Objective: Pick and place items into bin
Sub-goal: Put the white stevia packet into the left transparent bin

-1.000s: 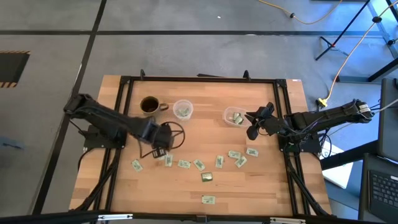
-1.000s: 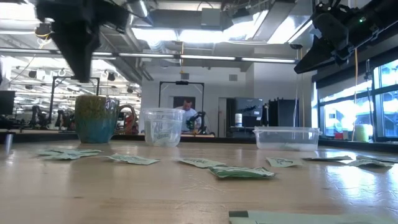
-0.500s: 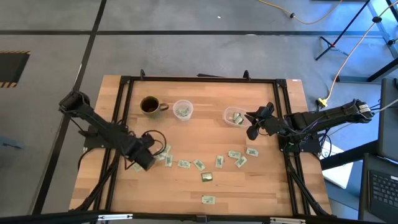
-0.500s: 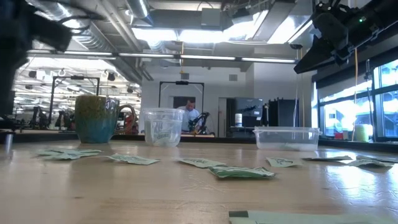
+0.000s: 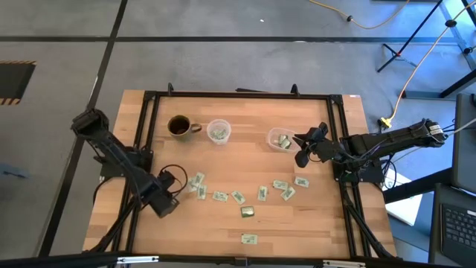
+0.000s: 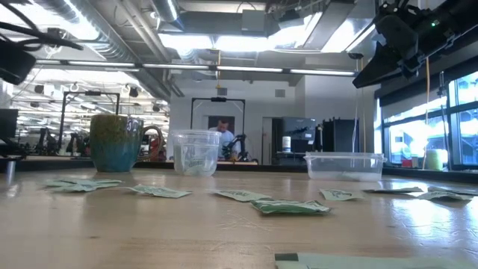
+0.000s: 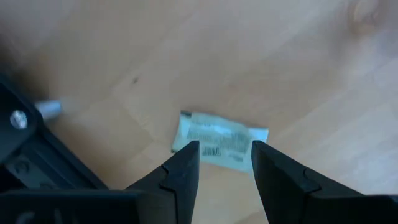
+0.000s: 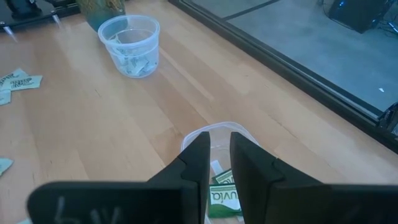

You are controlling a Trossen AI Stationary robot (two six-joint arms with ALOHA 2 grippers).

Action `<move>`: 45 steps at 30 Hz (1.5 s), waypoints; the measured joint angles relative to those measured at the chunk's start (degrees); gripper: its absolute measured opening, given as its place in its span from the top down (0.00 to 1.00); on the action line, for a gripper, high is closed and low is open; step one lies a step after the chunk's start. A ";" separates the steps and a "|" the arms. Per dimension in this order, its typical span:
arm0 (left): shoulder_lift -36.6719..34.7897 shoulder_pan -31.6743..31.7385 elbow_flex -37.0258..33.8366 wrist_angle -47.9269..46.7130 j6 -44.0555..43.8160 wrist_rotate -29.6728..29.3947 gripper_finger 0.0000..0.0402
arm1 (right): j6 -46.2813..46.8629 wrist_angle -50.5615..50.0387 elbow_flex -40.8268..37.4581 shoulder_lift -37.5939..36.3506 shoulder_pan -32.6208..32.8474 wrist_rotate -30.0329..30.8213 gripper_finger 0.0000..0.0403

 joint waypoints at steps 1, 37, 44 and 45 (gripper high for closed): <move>0.04 -0.70 0.00 0.02 -1.31 -0.18 0.65 | 0.00 0.04 0.00 0.00 0.00 0.00 0.83; 3.43 -2.28 -7.52 10.66 -7.96 1.41 0.65 | -0.22 0.52 0.00 0.00 0.00 0.02 0.83; 3.37 -2.28 -7.54 10.94 -6.95 1.43 0.73 | -0.32 0.53 0.00 0.00 0.00 0.02 0.83; 3.37 -2.28 -7.54 10.90 -6.93 1.43 0.74 | -0.40 0.53 0.00 0.00 -0.02 0.04 0.83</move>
